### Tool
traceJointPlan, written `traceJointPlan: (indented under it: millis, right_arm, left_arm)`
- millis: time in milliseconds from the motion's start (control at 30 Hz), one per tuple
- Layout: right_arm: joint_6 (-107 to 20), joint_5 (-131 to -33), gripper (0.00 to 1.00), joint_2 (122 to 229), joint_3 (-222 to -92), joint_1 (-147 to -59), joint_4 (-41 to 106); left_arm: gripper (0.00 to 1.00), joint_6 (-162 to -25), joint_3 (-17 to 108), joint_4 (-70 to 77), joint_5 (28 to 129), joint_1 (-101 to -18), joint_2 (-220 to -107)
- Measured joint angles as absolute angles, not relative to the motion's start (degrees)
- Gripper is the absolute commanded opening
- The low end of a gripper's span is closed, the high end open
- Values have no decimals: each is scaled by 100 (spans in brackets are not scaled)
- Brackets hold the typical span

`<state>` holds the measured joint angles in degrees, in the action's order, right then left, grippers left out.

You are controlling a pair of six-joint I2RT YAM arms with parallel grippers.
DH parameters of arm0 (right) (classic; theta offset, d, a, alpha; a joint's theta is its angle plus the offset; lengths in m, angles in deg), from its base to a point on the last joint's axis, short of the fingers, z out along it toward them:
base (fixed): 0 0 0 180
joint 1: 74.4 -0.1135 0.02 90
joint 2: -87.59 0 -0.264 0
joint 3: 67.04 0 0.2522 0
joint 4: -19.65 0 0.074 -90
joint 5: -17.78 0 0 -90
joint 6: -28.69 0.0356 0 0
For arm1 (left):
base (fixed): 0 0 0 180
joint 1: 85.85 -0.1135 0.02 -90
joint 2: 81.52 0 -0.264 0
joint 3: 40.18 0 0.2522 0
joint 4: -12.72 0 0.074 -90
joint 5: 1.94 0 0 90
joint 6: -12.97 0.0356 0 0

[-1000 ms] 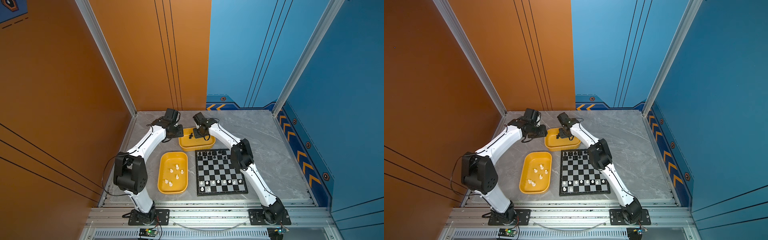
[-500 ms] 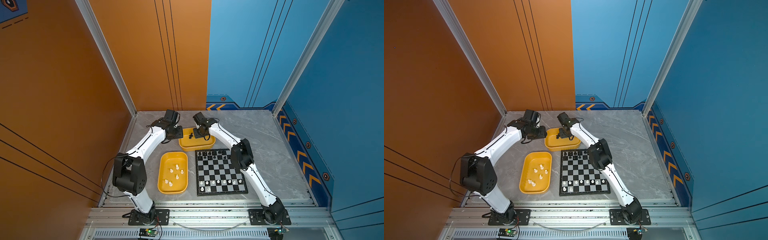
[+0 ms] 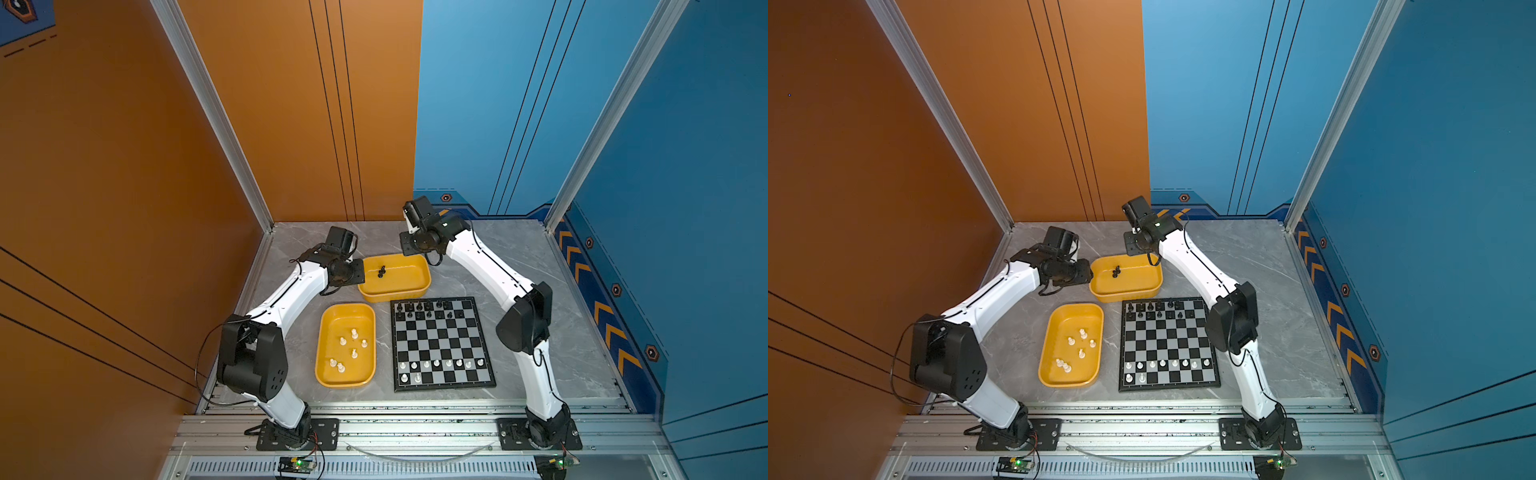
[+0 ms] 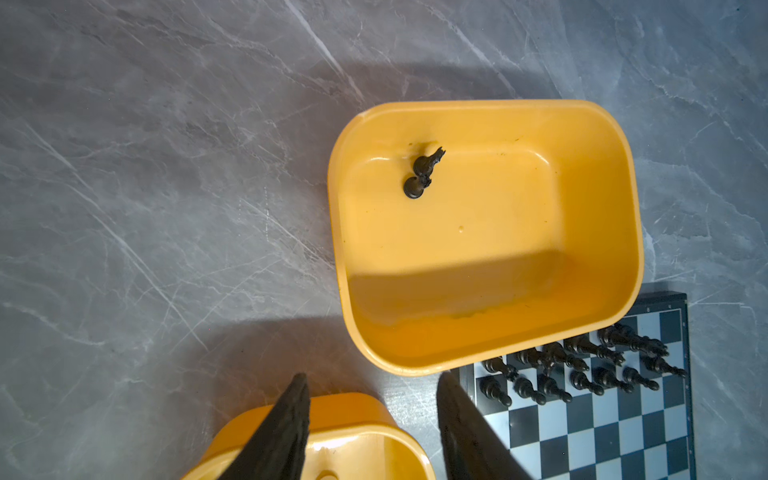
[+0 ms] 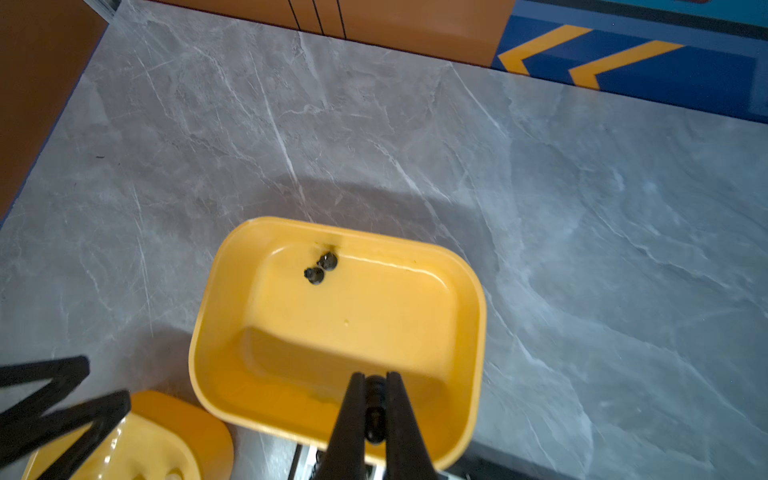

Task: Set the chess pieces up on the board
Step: 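Carry the black pawn to the board corner with the right gripper while the left hovers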

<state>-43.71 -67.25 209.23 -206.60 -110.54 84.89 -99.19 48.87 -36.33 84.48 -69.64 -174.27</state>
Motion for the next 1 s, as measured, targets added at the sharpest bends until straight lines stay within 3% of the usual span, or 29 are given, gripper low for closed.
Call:
traceJointPlan:
  millis: [533,1000]
  right_arm:
    - [-3837,-6227,1,17723,-15908,-10938,8211]
    - [-3689,-6482,1,17122,-14212,-9950,7431]
  left_arm:
    - [54,-10076,4493,-3395,8514,-6105,-16896]
    - [54,-10316,4493,-3386,8864,-5589,-16767]
